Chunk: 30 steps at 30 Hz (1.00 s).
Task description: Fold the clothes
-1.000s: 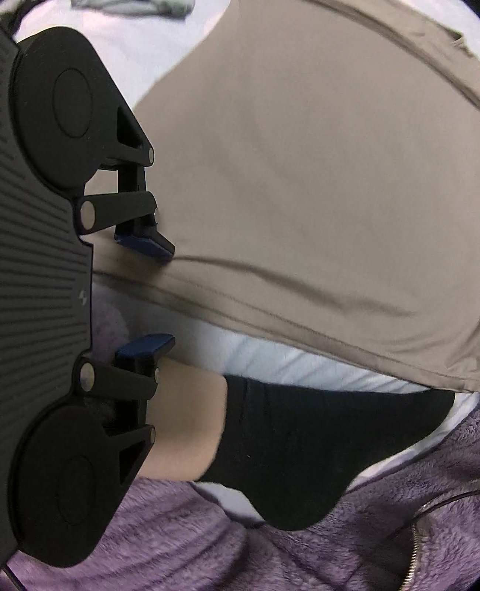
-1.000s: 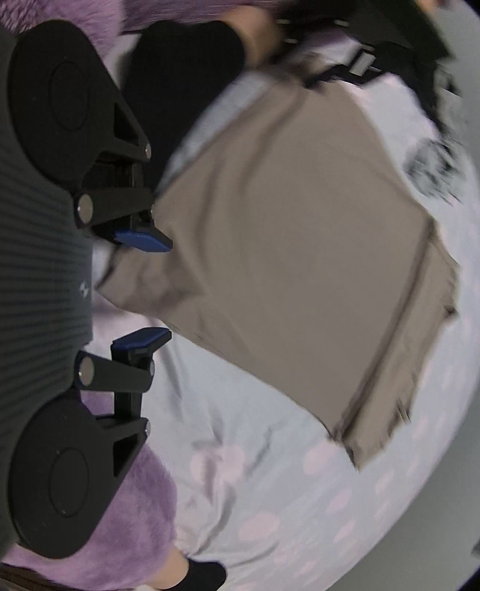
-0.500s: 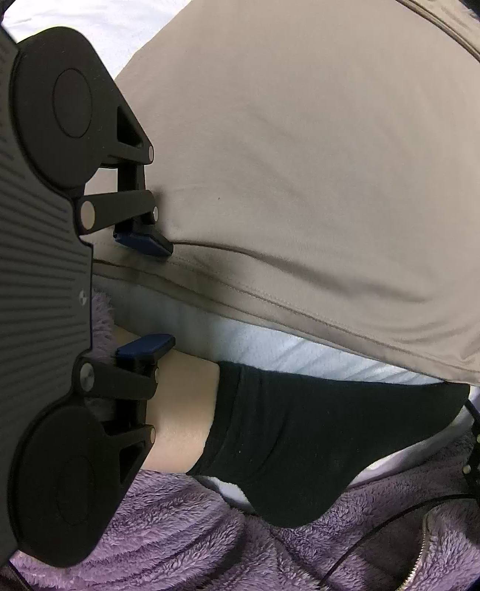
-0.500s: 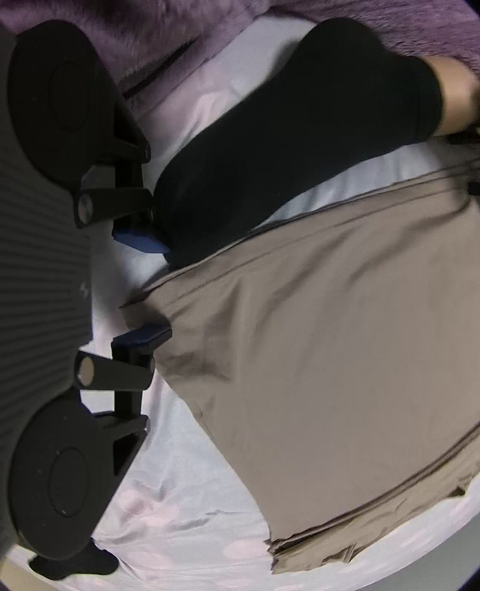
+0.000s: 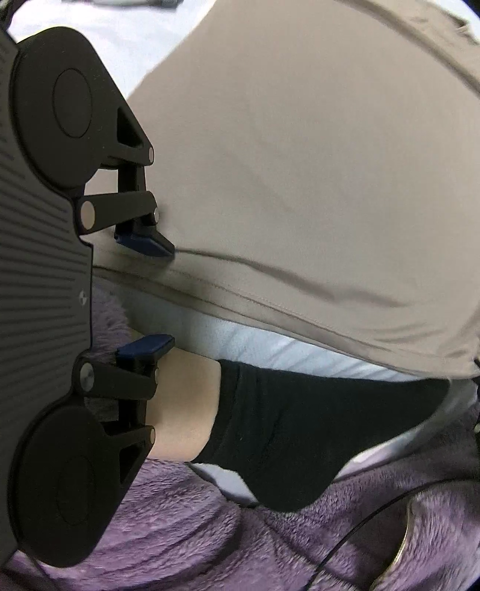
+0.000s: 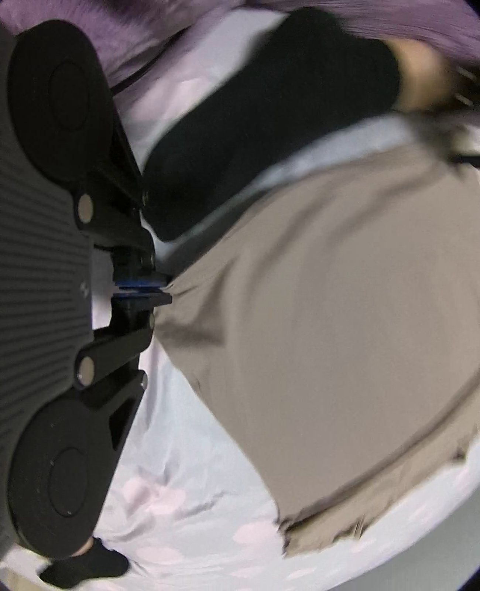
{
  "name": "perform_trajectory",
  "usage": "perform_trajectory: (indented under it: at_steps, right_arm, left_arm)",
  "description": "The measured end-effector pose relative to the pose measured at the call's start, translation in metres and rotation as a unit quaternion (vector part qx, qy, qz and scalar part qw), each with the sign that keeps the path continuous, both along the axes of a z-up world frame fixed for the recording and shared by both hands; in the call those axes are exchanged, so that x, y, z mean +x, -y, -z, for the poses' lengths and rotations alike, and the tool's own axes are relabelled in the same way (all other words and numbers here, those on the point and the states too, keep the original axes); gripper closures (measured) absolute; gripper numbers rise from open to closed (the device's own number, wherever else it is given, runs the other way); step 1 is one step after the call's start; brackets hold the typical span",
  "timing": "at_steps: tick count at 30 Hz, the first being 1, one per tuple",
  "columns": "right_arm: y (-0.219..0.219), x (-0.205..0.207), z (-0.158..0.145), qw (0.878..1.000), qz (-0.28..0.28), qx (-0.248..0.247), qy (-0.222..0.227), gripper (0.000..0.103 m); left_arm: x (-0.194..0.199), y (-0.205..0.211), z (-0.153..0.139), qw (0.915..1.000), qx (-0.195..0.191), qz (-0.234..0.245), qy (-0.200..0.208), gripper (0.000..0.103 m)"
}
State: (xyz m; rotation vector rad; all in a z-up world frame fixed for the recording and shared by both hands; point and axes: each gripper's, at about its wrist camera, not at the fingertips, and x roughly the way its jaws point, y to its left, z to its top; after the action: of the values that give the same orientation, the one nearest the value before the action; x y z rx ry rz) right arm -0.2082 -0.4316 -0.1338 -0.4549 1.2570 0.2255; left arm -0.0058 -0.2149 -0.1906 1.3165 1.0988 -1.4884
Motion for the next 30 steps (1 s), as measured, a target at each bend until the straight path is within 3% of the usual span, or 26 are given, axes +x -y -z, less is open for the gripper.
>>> perform_trajectory:
  at_steps: [4, 7, 19, 23, 25, 27, 30]
  right_arm:
    - [0.031, 0.011, -0.025, 0.995, 0.071, 0.028, 0.06, 0.1]
    - [0.053, 0.022, -0.032, 0.986, 0.129, 0.043, 0.096, 0.1]
    - [0.064, 0.043, 0.004, 0.973, 0.194, 0.07, 0.1, 0.1]
    - [0.063, 0.039, 0.004, 0.971, 0.199, 0.076, 0.107, 0.1]
    - [0.061, 0.037, 0.002, 0.971, 0.199, 0.077, 0.111, 0.1]
    - [0.06, 0.033, -0.001, 0.97, 0.198, 0.076, 0.116, 0.1]
    - [0.056, 0.027, -0.006, 0.97, 0.196, 0.078, 0.122, 0.1]
  left_arm:
    - [0.01, -0.008, -0.012, 0.9995, -0.016, -0.018, 0.022, 0.05]
    - [0.01, -0.011, -0.005, 0.9992, -0.014, -0.027, 0.026, 0.05]
    - [-0.015, 0.004, 0.033, 0.9967, 0.012, -0.048, 0.064, 0.051]
    - [-0.023, 0.009, 0.046, 0.9953, 0.021, -0.055, 0.077, 0.062]
    - [-0.021, 0.002, 0.037, 0.9934, 0.002, -0.073, 0.088, 0.073]
    - [-0.02, -0.005, 0.028, 0.9906, -0.018, -0.092, 0.1, 0.095]
    - [-0.018, -0.016, 0.014, 0.9846, -0.048, -0.12, 0.118, 0.099]
